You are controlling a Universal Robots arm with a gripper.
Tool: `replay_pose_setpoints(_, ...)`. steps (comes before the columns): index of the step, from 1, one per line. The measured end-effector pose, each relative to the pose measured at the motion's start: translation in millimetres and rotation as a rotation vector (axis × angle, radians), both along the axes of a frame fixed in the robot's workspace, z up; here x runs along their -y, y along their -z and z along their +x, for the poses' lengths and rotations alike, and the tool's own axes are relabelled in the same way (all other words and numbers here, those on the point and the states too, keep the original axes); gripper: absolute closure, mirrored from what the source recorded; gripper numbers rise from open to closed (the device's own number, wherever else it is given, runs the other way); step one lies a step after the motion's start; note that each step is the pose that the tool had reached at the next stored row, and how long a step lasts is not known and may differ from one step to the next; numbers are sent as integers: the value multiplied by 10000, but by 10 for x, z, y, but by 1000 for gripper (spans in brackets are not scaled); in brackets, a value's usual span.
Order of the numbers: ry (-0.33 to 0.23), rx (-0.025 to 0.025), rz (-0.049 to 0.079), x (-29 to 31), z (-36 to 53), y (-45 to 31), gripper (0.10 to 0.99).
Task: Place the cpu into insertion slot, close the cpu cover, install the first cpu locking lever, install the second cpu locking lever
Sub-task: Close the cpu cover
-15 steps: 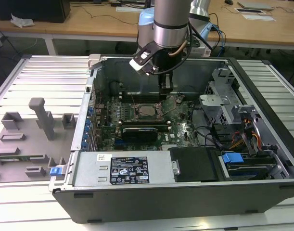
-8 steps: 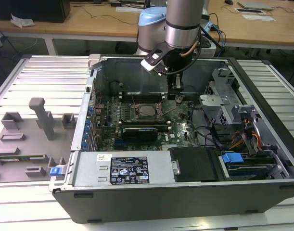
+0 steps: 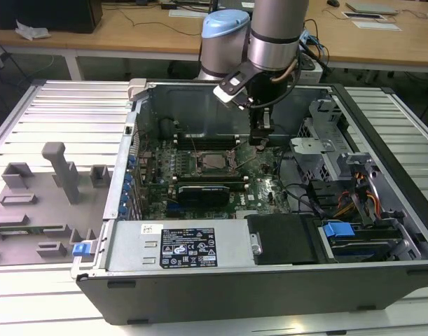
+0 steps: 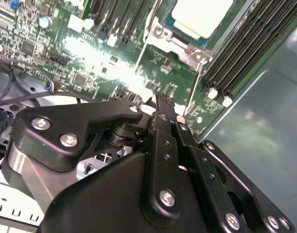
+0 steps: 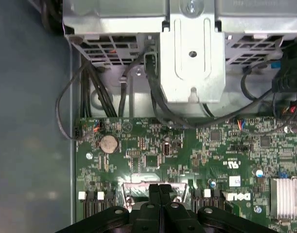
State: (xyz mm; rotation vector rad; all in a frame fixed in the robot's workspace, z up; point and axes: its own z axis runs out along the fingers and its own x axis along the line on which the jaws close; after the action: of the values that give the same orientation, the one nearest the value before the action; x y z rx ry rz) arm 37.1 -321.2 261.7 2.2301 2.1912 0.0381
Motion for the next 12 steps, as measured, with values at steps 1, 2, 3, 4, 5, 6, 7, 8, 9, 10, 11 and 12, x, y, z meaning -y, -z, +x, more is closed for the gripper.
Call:
replay_pose_setpoints(1,1,-25,0,0,23,0,980)
replay_pose_setpoints(2,1,-49,0,0,47,0,980)
replay_pose_setpoints(3,-1,-80,0,0,77,0,980)
replay_pose_setpoints(4,1,-101,0,0,99,0,980)
replay_pose_setpoints(5,1,-142,0,0,145,0,980)
replay_pose_setpoints(6,1,-176,0,0,184,0,980)
replay_pose_setpoints(7,1,-192,0,0,203,0,980)
replay_pose_setpoints(8,0,-206,1,0,222,1,980)
replay_pose_setpoints(9,-1,-216,1,-1,238,4,980)
replay_pose_setpoints(10,-1,-220,0,0,245,10,980)
replay_pose_setpoints(11,0,-226,1,0,254,37,980)
replay_pose_setpoints(12,1,-232,0,0,256,58,980)
